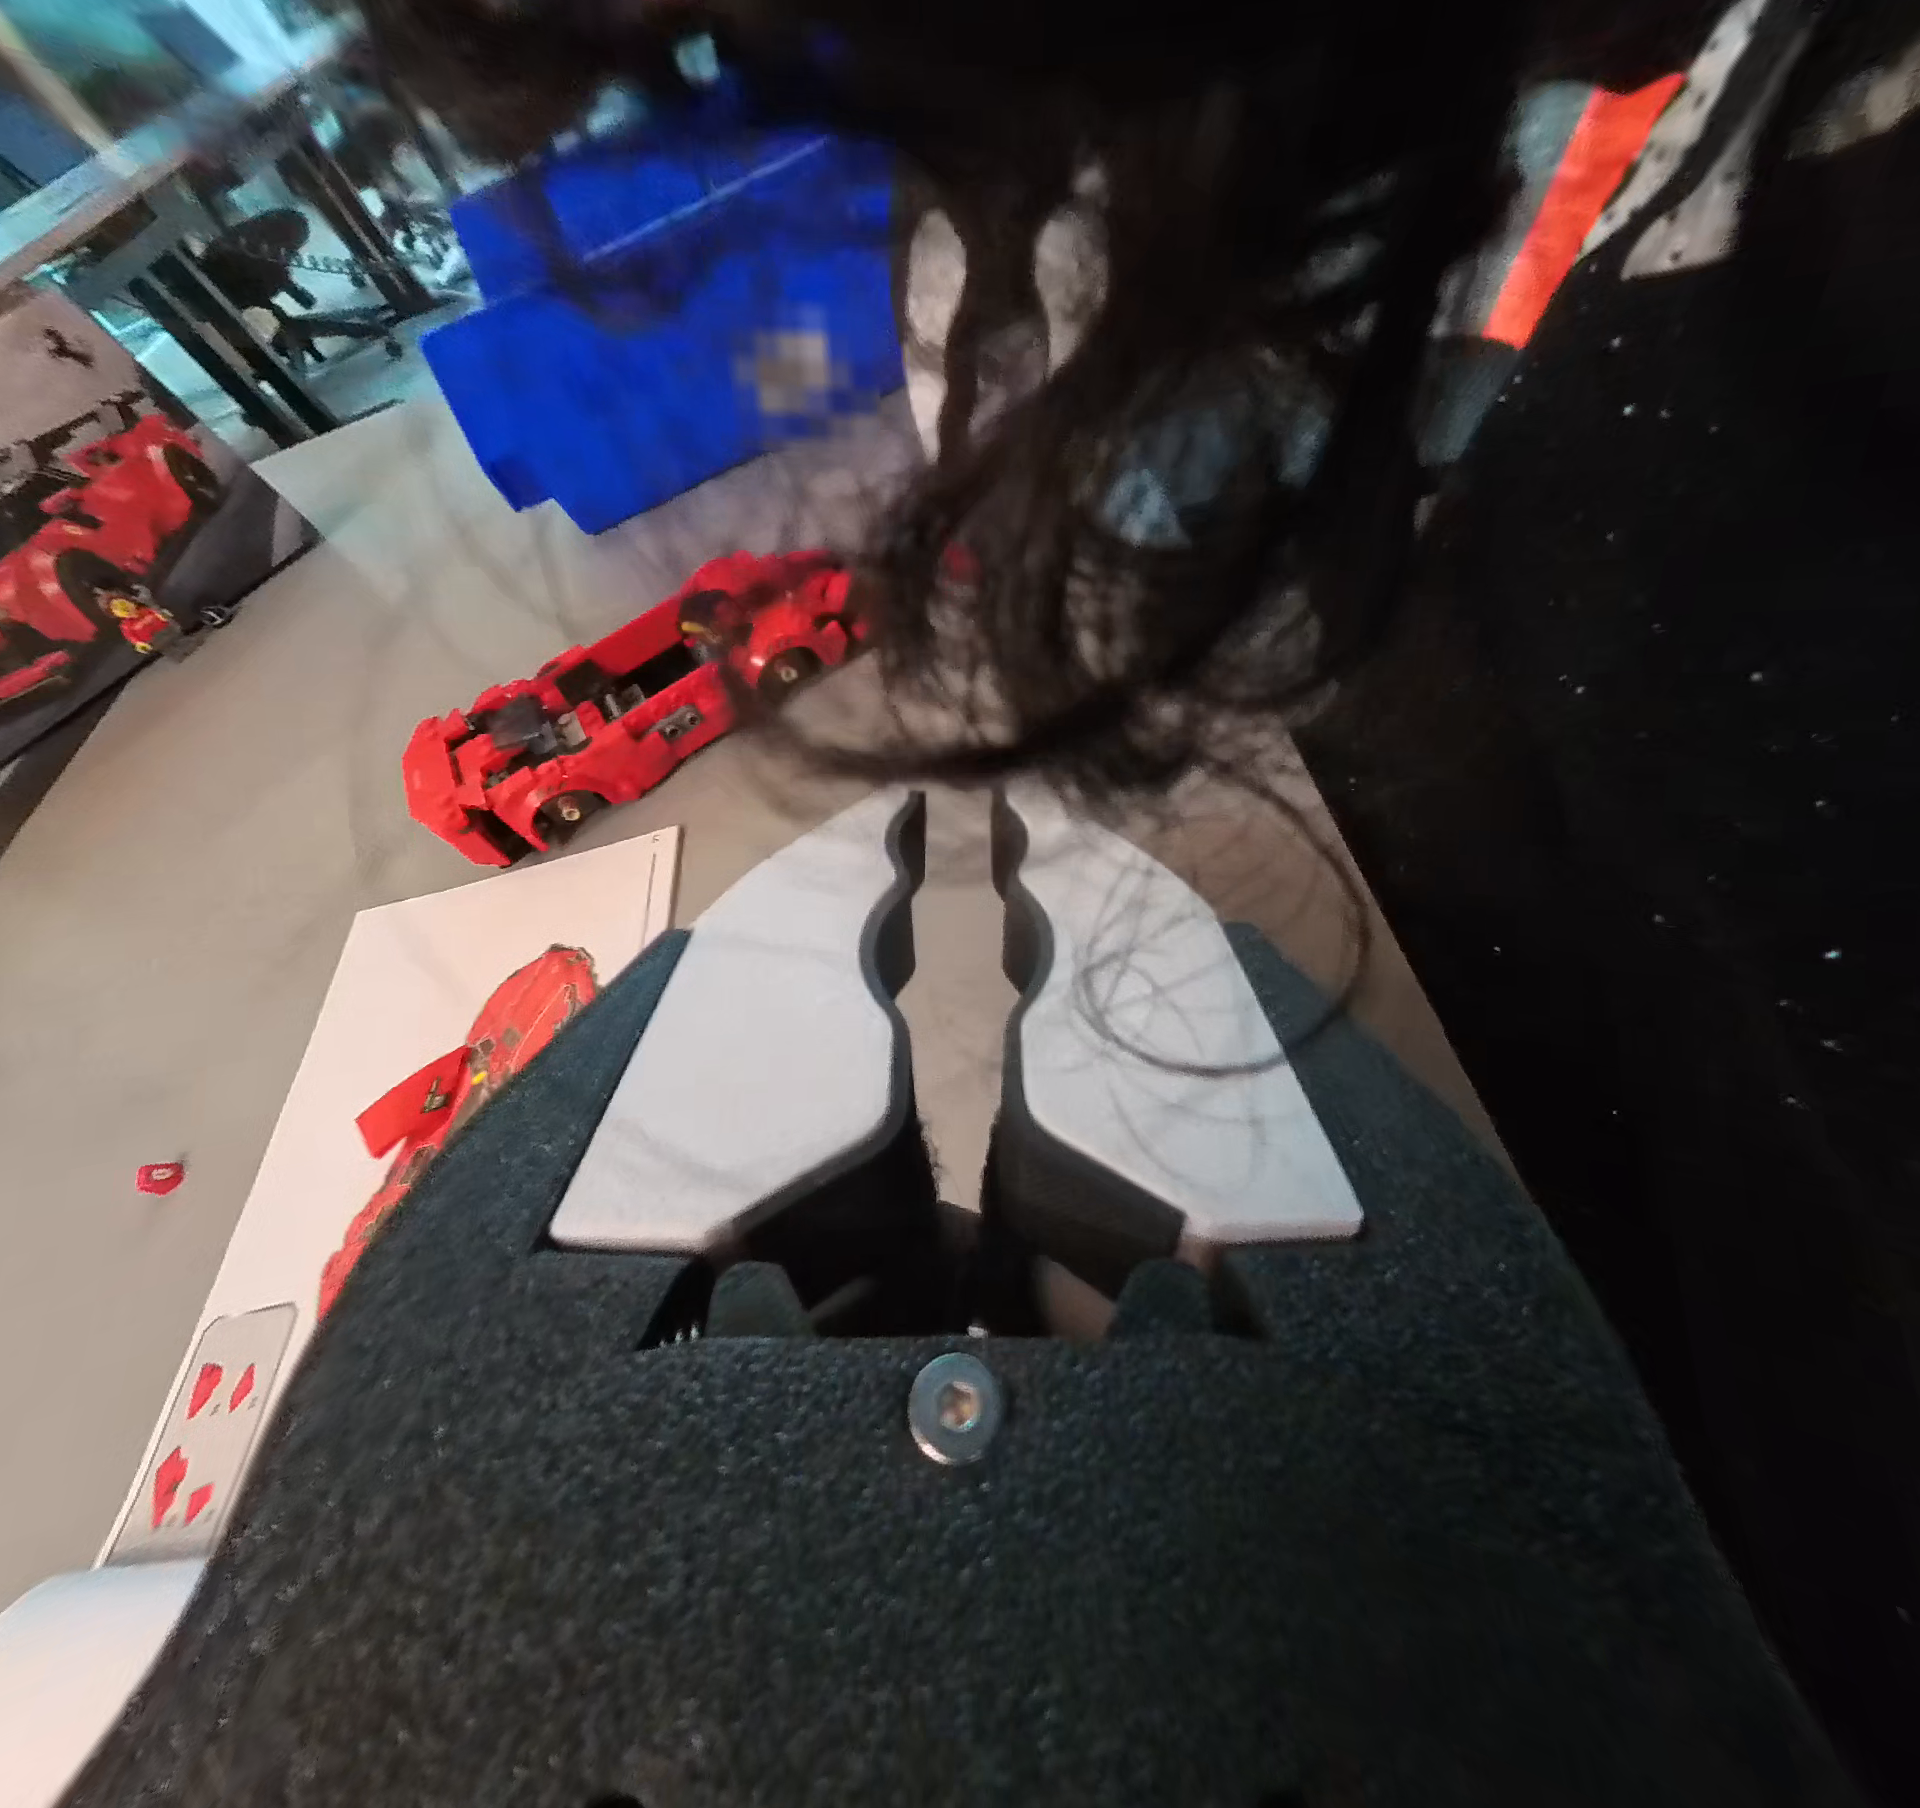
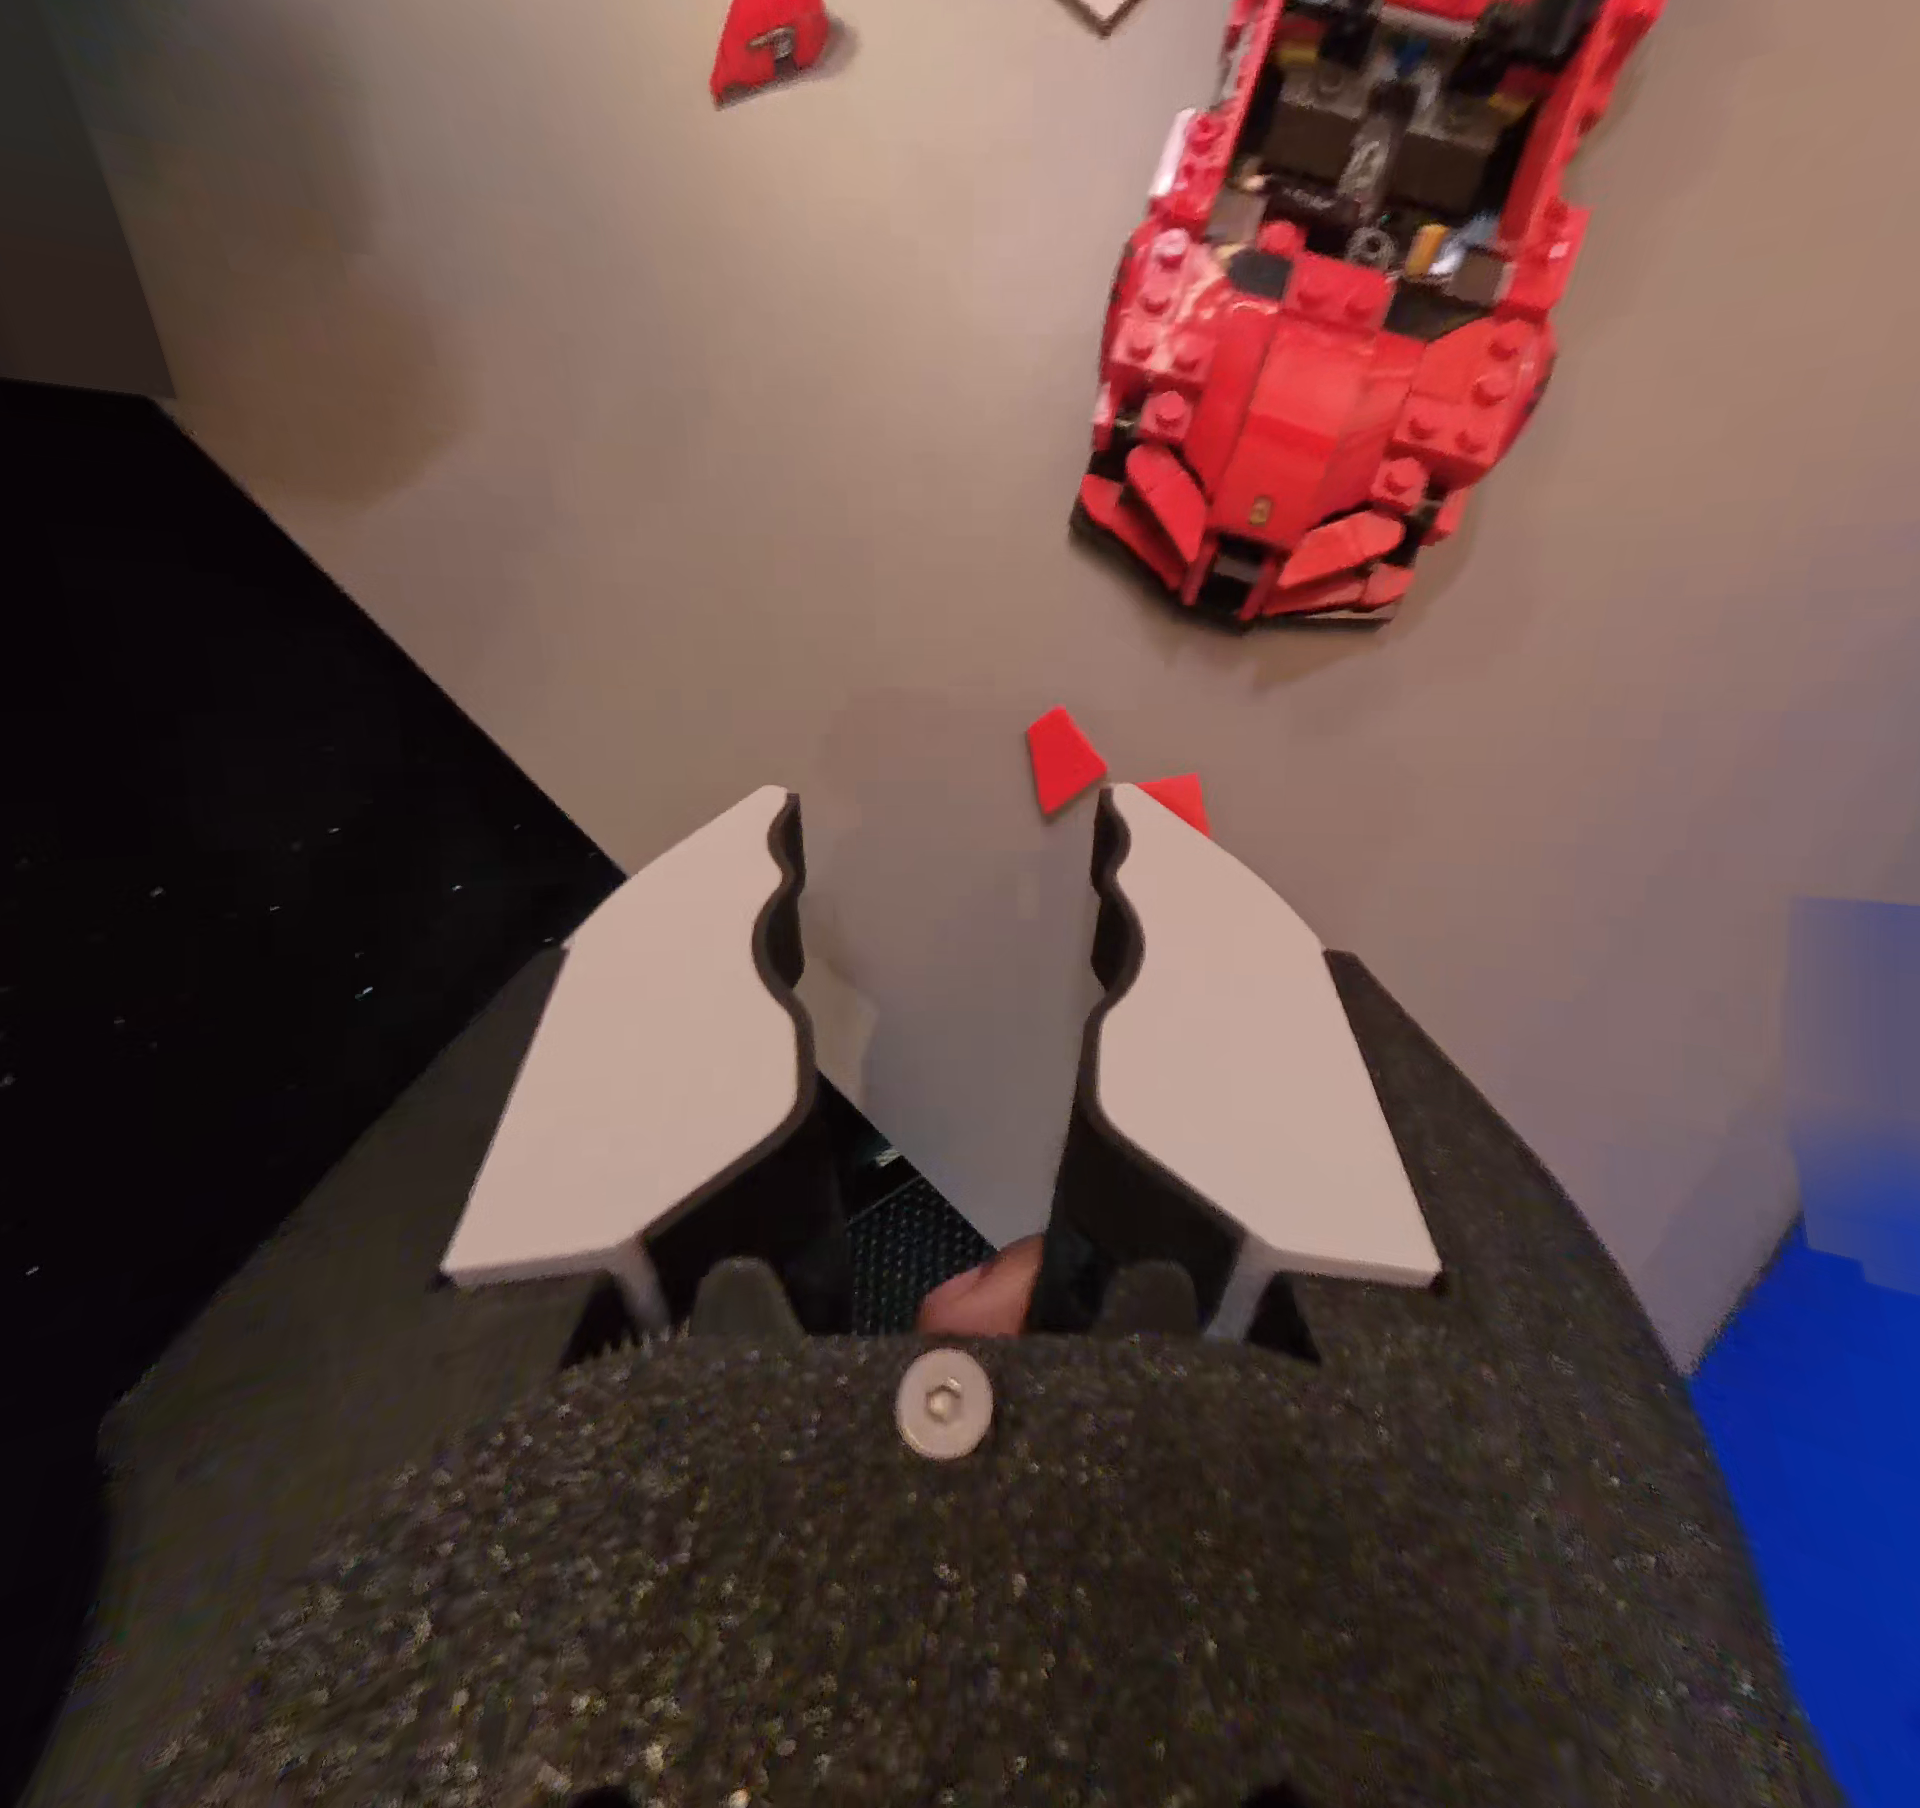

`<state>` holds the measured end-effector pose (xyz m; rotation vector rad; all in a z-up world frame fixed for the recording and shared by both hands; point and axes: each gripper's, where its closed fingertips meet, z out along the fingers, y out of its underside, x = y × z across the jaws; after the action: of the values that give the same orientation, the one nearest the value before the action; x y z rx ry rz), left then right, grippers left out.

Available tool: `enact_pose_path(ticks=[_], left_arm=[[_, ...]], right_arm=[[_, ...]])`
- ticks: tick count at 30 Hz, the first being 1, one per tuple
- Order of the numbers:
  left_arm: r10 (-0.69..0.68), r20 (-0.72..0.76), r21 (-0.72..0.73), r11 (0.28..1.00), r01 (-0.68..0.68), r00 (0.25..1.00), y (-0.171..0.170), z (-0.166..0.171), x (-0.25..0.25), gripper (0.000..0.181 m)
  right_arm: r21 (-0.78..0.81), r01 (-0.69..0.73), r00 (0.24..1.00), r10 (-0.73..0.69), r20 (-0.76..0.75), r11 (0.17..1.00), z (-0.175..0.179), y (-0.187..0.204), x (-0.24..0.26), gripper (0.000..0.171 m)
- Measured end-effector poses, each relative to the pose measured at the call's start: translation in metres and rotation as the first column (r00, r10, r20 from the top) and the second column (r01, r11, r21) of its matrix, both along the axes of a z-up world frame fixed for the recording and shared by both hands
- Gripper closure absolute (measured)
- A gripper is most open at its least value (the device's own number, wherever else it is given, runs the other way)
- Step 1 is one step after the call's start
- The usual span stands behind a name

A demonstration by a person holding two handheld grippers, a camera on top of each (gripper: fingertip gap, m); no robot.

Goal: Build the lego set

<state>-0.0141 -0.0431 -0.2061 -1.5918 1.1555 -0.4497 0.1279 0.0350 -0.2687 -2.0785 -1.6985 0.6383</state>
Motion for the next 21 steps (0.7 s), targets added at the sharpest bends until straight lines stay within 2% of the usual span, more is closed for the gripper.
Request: enact_pose_path(ticks=[1, 5, 9, 13, 16, 21], left_arm=[[0.012, 0.01, 0.004, 1.0, -0.012, 1.0, 0.0, 0.002, -0.001, 0.17], [0.056, 0.063, -0.003, 0.998, -0.056, 0.996, -0.002, 0.004, -0.004, 0.17], [0.08, 0.082, 0.0, 0.997, -0.08, 0.993, -0.006, 0.001, -0.007, 0.17], [0.078, 0.098, 0.022, 0.997, -0.08, 0.992, -0.009, 0.006, -0.007, 0.17], [0.078, 0.095, 0.021, 0.997, -0.08, 0.992, -0.008, 0.006, -0.007, 0.17], [0.076, 0.089, 0.018, 0.997, -0.078, 0.993, -0.007, 0.003, -0.005, 0.17]], right_arm=[[-0.032, -0.021, 1.0, 0.021, -0.006, 0.999, -0.002, -0.004, -0.001, 0.116], [-0.049, -0.009, 1.0, 0.01, 0.021, 0.999, -0.011, -0.002, -0.003, 0.116], [-0.126, -0.017, 1.0, 0.015, -0.019, 0.992, -0.006, -0.018, -0.009, 0.116], [0.015, 0.045, 0.999, -0.045, 0.027, 0.999, -0.002, 0.009, 0.007, 0.114], [-0.002, 0.07, 0.996, -0.069, 0.056, 0.998, -0.007, 0.015, 0.015, 0.111], [-0.003, 0.025, 0.999, -0.025, 0.038, 1.0, -0.012, 0.013, 0.01, 0.11]])
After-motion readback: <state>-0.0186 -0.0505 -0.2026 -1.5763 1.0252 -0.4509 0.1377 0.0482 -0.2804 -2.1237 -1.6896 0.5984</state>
